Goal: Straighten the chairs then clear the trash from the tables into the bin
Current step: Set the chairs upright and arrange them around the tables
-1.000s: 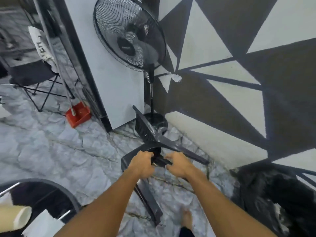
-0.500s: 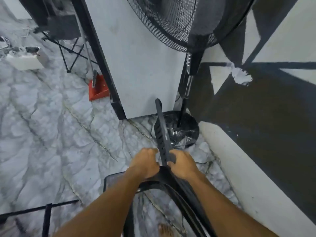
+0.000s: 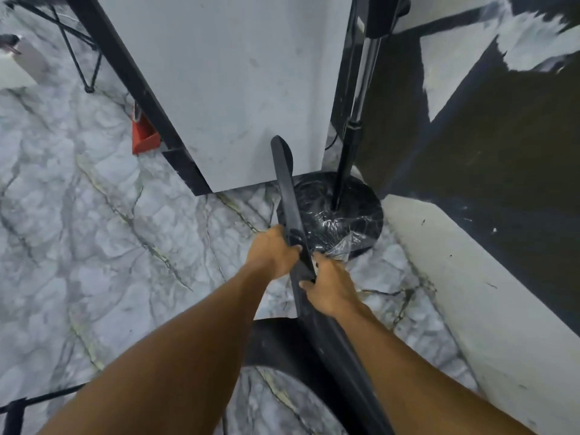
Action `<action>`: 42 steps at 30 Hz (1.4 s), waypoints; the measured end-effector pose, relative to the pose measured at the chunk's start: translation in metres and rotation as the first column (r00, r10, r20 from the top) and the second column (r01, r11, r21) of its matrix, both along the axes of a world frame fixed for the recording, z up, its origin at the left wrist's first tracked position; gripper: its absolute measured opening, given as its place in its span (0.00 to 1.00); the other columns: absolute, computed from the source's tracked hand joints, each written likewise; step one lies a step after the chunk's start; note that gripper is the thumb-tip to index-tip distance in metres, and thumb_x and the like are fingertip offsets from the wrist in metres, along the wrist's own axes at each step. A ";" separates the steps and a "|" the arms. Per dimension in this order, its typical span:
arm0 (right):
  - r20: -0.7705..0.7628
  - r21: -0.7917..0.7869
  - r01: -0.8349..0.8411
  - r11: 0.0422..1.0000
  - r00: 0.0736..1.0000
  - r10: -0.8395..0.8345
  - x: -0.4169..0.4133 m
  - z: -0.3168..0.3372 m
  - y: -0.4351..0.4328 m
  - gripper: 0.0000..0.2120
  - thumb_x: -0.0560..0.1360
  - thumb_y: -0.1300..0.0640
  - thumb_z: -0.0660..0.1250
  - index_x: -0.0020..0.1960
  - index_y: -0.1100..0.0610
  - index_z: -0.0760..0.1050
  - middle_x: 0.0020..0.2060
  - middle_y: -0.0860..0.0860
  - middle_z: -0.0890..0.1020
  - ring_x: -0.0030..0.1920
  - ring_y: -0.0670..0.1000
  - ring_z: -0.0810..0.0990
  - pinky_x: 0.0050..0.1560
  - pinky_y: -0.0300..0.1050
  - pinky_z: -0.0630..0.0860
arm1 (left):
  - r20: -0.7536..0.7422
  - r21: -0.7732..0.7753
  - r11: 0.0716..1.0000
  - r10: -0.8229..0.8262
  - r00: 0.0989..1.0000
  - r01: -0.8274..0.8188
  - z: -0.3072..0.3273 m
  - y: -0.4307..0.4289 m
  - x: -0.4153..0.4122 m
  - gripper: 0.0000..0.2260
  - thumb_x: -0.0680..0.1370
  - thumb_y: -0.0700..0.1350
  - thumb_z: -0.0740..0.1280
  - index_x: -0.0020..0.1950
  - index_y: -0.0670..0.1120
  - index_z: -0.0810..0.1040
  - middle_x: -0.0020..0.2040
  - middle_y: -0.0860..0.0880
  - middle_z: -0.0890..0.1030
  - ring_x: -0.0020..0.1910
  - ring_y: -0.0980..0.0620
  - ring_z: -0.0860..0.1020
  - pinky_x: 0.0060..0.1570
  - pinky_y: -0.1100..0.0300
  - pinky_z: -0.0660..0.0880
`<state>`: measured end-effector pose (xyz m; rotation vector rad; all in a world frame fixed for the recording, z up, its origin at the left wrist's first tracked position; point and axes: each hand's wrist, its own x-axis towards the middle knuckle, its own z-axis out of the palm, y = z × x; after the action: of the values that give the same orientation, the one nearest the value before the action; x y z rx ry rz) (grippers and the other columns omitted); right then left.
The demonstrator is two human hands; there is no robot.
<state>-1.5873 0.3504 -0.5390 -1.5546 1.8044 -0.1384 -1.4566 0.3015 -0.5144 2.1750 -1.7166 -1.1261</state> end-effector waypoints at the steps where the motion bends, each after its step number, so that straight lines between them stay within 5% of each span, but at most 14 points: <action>1: 0.011 -0.015 0.001 1.000 1.000 0.000 -0.001 -0.005 -0.003 0.26 0.73 0.54 0.73 0.68 0.53 0.69 0.61 0.53 0.79 0.61 0.57 0.77 0.61 0.52 0.75 | -0.013 0.002 1.000 0.024 1.000 -0.024 -0.007 -0.009 -0.002 0.14 0.76 0.49 0.70 0.59 0.45 0.76 0.57 0.44 0.81 0.57 0.42 0.78 0.51 0.57 0.72; 5: 0.079 -0.030 0.006 1.000 0.997 -0.003 -0.004 -0.020 -0.007 0.24 0.72 0.58 0.72 0.66 0.50 0.71 0.56 0.53 0.80 0.56 0.56 0.79 0.57 0.52 0.77 | -0.076 0.022 0.992 0.126 0.989 -0.125 -0.028 -0.034 -0.018 0.20 0.72 0.54 0.74 0.57 0.43 0.77 0.53 0.48 0.81 0.54 0.46 0.79 0.49 0.59 0.75; 9: 0.112 -0.057 -0.004 0.998 0.994 0.011 -0.008 -0.026 -0.009 0.21 0.71 0.60 0.71 0.63 0.50 0.73 0.50 0.53 0.81 0.51 0.56 0.80 0.53 0.51 0.79 | -0.123 0.067 0.963 0.267 0.956 -0.260 -0.033 -0.043 -0.027 0.12 0.68 0.42 0.75 0.48 0.40 0.80 0.41 0.48 0.81 0.39 0.48 0.81 0.36 0.58 0.80; 12: 0.156 -0.046 -0.008 0.999 0.988 0.015 -0.008 -0.020 -0.006 0.20 0.71 0.62 0.72 0.61 0.50 0.75 0.44 0.50 0.80 0.46 0.52 0.80 0.49 0.48 0.79 | -0.165 0.075 0.932 0.362 0.917 -0.355 -0.026 -0.039 -0.024 0.12 0.64 0.39 0.76 0.45 0.39 0.81 0.40 0.46 0.83 0.39 0.47 0.83 0.39 0.52 0.84; 20: 0.270 -0.090 -0.042 0.995 0.961 0.065 0.018 0.043 0.044 0.19 0.70 0.64 0.73 0.59 0.52 0.79 0.29 0.44 0.76 0.33 0.46 0.78 0.40 0.46 0.80 | -0.266 0.017 0.871 0.478 0.837 -0.491 0.039 0.020 0.008 0.07 0.66 0.35 0.76 0.38 0.44 0.80 0.38 0.48 0.83 0.36 0.53 0.81 0.39 0.56 0.83; 26: 0.330 -0.159 -0.082 0.984 0.935 0.132 0.042 0.114 0.111 0.21 0.70 0.64 0.73 0.61 0.52 0.78 0.36 0.46 0.84 0.39 0.45 0.83 0.44 0.47 0.82 | -0.378 -0.049 0.825 0.507 0.775 -0.563 0.124 0.102 0.037 0.10 0.64 0.34 0.76 0.40 0.46 0.81 0.37 0.50 0.83 0.36 0.53 0.82 0.39 0.57 0.83; 32: 0.341 -0.235 -0.153 0.960 0.912 0.229 0.062 0.177 0.195 0.28 0.71 0.63 0.73 0.66 0.42 0.74 0.41 0.45 0.83 0.45 0.45 0.82 0.45 0.43 0.81 | -0.472 -0.134 0.745 0.532 0.703 -0.653 0.197 0.201 0.066 0.13 0.63 0.35 0.79 0.44 0.45 0.82 0.40 0.48 0.85 0.36 0.52 0.83 0.38 0.55 0.84; 38: 0.165 -0.330 -0.338 0.881 0.898 0.407 0.071 0.221 0.276 0.12 0.70 0.60 0.72 0.47 0.48 0.74 0.31 0.41 0.76 0.34 0.45 0.76 0.39 0.44 0.79 | -0.436 -0.153 0.672 0.612 0.660 -0.725 0.256 0.284 0.096 0.23 0.60 0.49 0.80 0.47 0.48 0.72 0.43 0.50 0.79 0.41 0.48 0.82 0.43 0.50 0.83; 40: 0.135 -0.344 -0.403 0.848 0.873 0.469 0.076 0.226 0.305 0.11 0.71 0.58 0.71 0.48 0.49 0.72 0.32 0.42 0.74 0.34 0.46 0.74 0.40 0.44 0.79 | -0.394 -0.111 0.715 0.606 0.691 -0.690 0.285 0.290 0.114 0.29 0.58 0.53 0.80 0.53 0.47 0.72 0.44 0.51 0.78 0.42 0.47 0.82 0.41 0.49 0.83; 42: 0.146 -0.344 -0.421 0.840 0.859 0.491 0.081 0.227 0.329 0.11 0.71 0.58 0.71 0.48 0.49 0.71 0.33 0.44 0.76 0.34 0.47 0.77 0.40 0.44 0.80 | -0.340 -0.109 0.795 0.534 0.774 -0.596 0.308 0.299 0.124 0.22 0.59 0.44 0.78 0.50 0.41 0.79 0.41 0.46 0.83 0.36 0.45 0.83 0.33 0.48 0.83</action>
<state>-1.5063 0.6796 -0.3124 -2.0552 1.2256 -0.3599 -1.3329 0.6005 -0.2067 2.0462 -0.8967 -0.9734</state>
